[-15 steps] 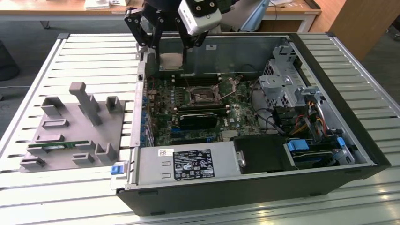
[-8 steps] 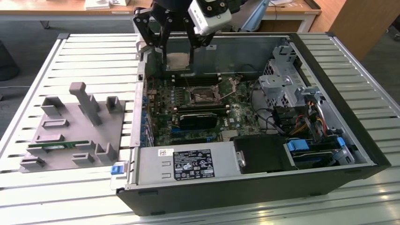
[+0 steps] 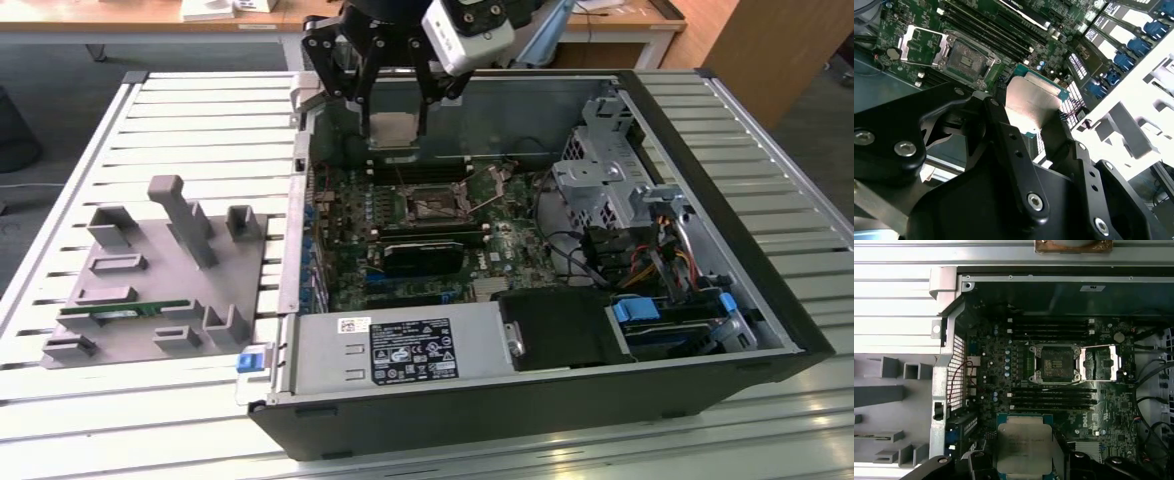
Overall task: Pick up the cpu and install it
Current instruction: 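Pick up the cpu and move it towards the insertion slot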
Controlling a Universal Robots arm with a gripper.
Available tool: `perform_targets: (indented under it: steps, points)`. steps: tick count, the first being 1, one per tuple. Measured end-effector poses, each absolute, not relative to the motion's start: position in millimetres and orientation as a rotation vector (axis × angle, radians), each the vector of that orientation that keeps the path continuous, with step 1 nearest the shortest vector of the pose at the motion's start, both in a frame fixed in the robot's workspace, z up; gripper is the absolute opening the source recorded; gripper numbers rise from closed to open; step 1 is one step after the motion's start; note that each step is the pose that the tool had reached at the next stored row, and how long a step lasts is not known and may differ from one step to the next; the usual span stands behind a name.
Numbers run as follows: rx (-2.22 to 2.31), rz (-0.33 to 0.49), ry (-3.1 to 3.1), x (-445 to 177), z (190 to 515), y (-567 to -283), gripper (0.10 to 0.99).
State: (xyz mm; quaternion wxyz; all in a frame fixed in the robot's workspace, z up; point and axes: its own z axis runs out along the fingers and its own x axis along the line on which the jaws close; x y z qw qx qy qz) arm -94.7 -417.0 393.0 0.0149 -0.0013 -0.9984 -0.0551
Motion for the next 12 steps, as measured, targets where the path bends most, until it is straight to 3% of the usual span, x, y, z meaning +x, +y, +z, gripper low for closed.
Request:
perform_targets:
  steps: [12]
  points:
    - [-0.004,-0.171,-3.107,-74,393,-417,0.529]
